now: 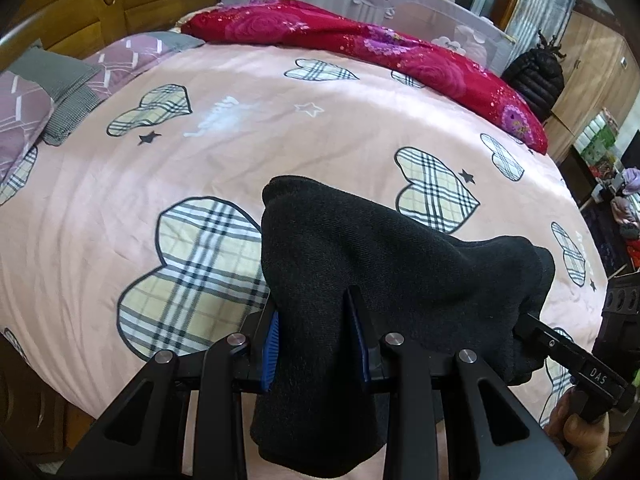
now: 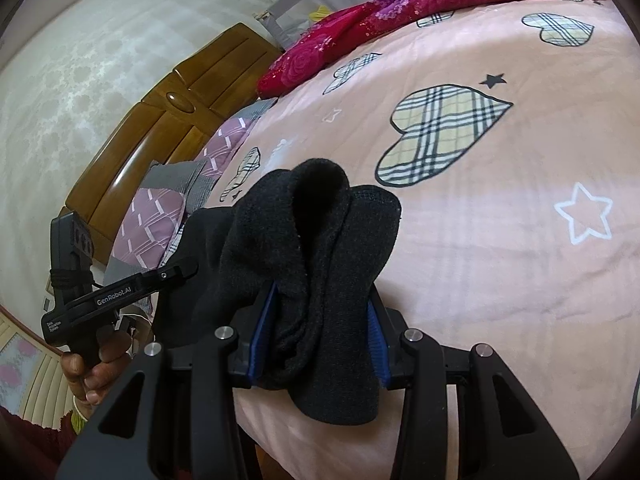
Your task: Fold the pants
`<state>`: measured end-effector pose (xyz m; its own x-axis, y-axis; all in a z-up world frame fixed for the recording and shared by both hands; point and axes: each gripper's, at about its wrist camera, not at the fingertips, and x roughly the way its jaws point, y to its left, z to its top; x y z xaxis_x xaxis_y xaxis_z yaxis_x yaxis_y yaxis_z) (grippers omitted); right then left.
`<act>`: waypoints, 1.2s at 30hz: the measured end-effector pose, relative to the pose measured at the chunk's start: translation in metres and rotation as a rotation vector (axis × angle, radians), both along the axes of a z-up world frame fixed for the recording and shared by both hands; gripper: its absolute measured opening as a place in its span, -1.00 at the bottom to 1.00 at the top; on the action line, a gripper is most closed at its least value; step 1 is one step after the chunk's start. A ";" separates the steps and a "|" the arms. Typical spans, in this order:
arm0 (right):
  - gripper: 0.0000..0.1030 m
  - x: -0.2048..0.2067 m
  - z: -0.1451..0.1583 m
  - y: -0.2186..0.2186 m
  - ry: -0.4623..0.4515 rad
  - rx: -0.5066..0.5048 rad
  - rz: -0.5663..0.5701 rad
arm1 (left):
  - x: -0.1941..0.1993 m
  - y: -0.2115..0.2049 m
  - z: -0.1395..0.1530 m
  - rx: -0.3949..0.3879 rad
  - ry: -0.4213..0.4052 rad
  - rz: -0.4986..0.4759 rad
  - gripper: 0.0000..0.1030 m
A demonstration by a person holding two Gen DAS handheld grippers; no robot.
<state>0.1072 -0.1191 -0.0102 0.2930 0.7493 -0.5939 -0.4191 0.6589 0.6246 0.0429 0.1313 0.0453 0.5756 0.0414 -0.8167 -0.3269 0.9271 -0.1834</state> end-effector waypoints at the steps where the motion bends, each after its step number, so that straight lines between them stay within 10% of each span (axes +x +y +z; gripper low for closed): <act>1: -0.15 0.001 0.001 0.002 -0.003 0.000 0.003 | 0.000 0.000 0.001 0.005 -0.002 0.003 -0.41; 36: -0.15 0.086 -0.017 0.071 0.011 -0.056 0.071 | 0.074 0.060 -0.037 -0.005 0.051 0.089 -0.41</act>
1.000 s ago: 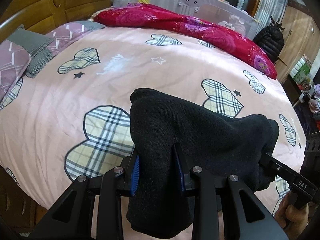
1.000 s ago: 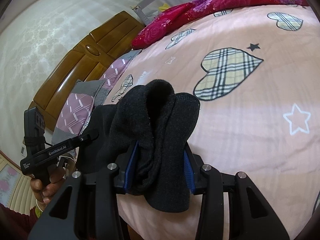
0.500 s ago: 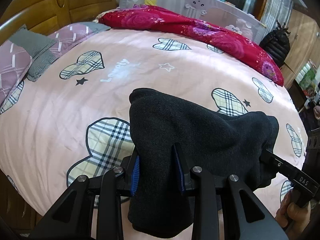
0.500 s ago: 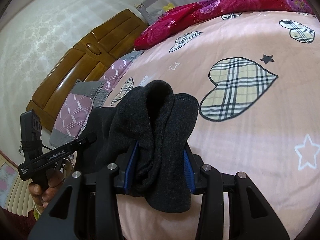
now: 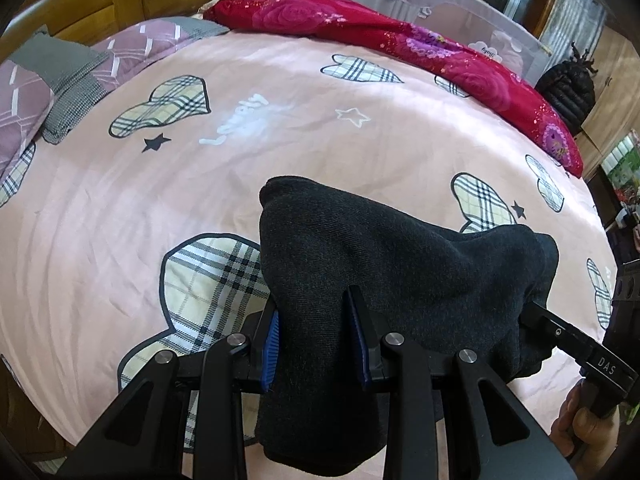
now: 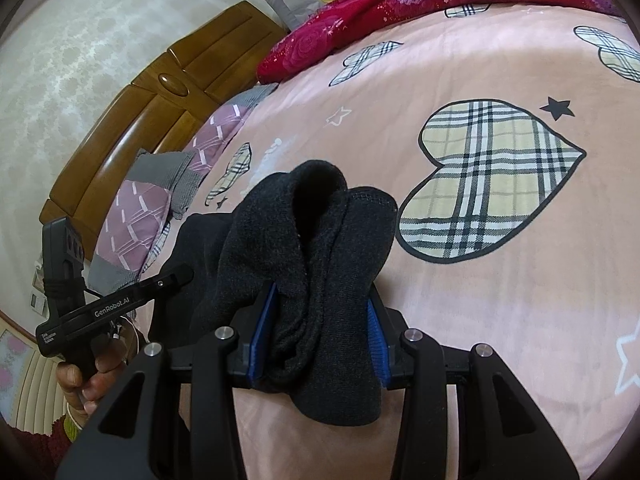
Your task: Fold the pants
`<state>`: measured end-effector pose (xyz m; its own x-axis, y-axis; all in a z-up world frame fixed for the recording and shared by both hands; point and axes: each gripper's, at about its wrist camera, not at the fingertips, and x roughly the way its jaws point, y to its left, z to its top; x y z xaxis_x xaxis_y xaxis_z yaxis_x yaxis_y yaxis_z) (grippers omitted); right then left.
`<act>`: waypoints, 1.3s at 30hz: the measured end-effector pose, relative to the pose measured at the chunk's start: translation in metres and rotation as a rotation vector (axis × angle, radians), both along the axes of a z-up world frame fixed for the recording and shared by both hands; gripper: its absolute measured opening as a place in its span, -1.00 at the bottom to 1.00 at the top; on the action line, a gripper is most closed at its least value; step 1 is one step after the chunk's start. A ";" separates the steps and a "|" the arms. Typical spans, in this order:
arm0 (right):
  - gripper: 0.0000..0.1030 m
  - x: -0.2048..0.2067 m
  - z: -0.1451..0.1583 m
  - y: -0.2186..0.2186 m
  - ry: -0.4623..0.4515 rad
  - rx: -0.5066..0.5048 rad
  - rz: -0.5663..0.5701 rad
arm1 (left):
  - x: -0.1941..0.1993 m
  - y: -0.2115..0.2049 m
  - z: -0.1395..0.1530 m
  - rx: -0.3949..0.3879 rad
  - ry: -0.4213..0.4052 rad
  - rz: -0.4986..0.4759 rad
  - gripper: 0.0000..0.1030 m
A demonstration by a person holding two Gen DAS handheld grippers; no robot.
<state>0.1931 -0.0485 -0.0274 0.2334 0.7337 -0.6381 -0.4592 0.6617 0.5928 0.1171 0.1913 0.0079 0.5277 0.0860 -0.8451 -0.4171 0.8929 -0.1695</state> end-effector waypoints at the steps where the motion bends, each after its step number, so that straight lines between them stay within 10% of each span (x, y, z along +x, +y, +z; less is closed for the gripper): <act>1: -0.15 0.001 -0.001 0.001 0.004 -0.003 0.000 | 0.001 0.001 -0.002 -0.001 0.003 -0.001 -0.41; 39: 0.29 0.015 -0.043 -0.026 -0.011 -0.103 -0.102 | -0.012 0.012 -0.039 -0.017 0.029 -0.016 0.23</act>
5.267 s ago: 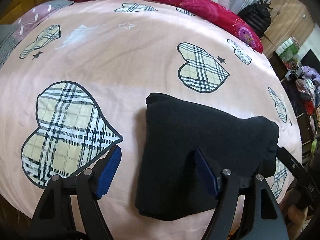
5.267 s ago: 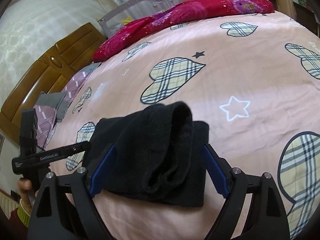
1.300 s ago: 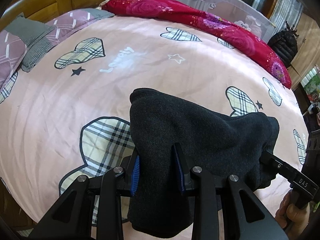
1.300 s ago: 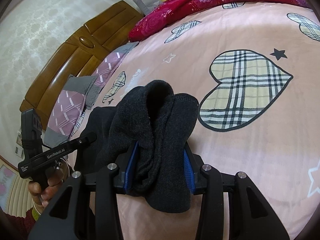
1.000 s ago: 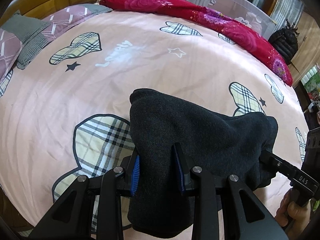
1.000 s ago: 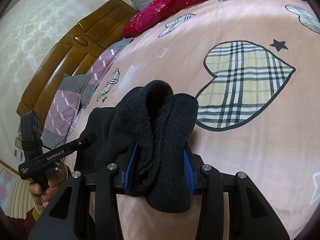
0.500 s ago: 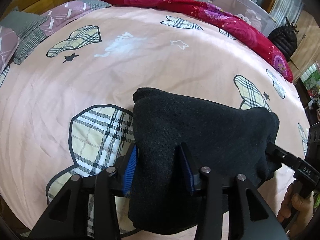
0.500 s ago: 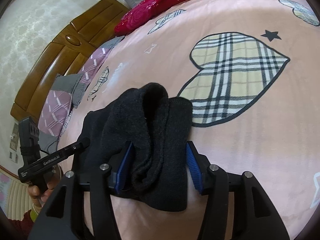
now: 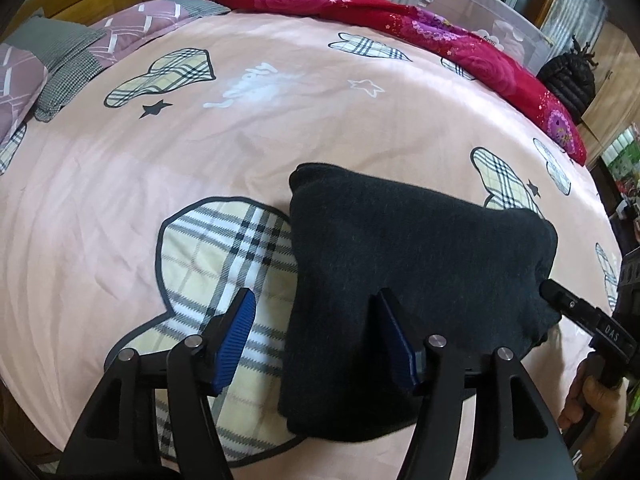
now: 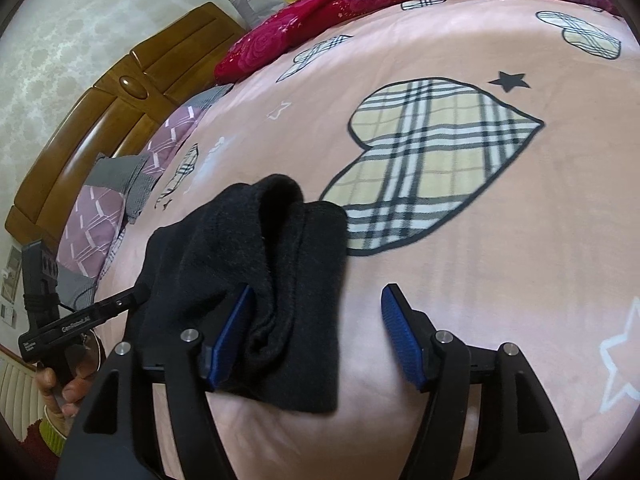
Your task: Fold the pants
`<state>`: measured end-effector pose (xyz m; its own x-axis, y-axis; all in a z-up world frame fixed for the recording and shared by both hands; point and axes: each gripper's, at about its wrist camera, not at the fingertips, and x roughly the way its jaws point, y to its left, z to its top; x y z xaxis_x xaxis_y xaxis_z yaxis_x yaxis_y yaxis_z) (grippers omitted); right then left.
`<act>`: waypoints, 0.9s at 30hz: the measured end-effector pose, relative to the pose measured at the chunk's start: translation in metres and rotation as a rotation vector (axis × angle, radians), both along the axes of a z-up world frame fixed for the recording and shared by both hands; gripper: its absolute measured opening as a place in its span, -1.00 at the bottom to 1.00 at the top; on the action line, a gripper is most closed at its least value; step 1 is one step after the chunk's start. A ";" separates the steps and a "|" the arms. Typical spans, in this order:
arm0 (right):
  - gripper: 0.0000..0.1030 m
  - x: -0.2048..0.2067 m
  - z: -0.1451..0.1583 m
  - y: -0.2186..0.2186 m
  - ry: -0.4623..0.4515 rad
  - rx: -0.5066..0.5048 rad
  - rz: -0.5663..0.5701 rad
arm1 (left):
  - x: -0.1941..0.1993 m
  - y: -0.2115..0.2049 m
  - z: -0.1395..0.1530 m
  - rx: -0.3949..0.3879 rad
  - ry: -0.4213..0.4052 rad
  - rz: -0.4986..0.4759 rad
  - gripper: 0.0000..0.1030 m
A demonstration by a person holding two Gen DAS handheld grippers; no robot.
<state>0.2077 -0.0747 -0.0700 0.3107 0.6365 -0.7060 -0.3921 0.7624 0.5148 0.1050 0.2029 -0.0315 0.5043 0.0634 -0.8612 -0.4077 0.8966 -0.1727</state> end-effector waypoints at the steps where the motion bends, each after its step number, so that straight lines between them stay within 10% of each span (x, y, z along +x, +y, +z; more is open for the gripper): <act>1: 0.29 0.000 0.000 -0.001 -0.001 -0.010 -0.007 | -0.002 -0.002 0.000 0.005 0.001 0.000 0.23; 9: 0.29 -0.009 0.021 0.003 -0.063 -0.056 -0.031 | -0.019 -0.011 0.015 0.053 -0.013 -0.001 0.23; 16: 0.29 -0.025 0.060 0.034 -0.182 0.104 0.098 | -0.034 -0.010 0.031 -0.006 -0.093 0.012 0.23; 27: 0.05 -0.007 0.014 0.044 -0.067 0.088 0.136 | -0.021 -0.012 -0.022 -0.110 0.001 -0.025 0.21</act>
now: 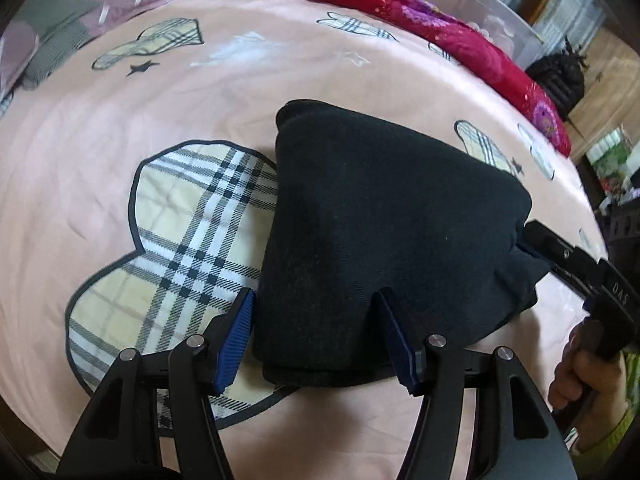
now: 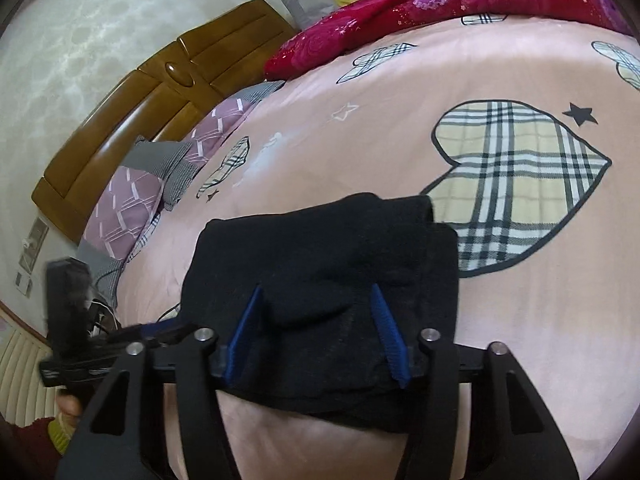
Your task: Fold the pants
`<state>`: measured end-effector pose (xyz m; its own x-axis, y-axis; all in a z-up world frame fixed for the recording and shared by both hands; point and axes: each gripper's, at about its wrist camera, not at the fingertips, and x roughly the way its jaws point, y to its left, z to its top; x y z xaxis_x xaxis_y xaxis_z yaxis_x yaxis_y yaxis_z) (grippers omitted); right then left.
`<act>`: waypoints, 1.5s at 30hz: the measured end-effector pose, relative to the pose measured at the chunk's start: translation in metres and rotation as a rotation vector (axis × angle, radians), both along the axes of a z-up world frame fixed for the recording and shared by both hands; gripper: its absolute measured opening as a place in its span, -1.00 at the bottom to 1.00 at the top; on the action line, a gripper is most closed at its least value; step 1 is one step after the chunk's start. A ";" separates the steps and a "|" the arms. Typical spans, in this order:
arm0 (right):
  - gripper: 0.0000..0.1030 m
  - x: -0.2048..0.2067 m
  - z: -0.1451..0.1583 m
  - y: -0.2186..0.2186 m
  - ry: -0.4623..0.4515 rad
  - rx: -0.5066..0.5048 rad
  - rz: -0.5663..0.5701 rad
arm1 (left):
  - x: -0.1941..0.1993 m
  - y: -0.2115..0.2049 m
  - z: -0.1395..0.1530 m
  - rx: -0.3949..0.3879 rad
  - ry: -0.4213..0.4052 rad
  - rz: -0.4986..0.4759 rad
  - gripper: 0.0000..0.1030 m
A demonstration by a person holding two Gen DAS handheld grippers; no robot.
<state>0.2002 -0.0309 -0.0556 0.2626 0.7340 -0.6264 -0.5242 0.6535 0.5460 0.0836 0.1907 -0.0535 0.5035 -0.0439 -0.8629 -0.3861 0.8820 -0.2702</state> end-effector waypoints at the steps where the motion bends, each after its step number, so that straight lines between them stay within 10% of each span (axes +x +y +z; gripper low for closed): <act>1: 0.05 -0.001 0.002 0.000 0.000 -0.001 0.002 | -0.001 0.000 0.002 0.005 -0.001 0.002 0.21; 23: 0.48 -0.072 0.068 -0.026 -0.164 -0.132 -0.106 | -0.044 -0.028 0.061 0.184 -0.052 0.010 0.32; 45: 0.70 -0.112 0.068 -0.021 -0.267 -0.245 -0.133 | -0.073 -0.051 0.092 0.366 -0.118 0.051 0.54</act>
<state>0.0884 -0.0522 0.0122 0.5227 0.5201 -0.6755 -0.5290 0.8192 0.2214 0.0110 0.1395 0.0383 0.5938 0.2834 -0.7530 -0.4168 0.9089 0.0134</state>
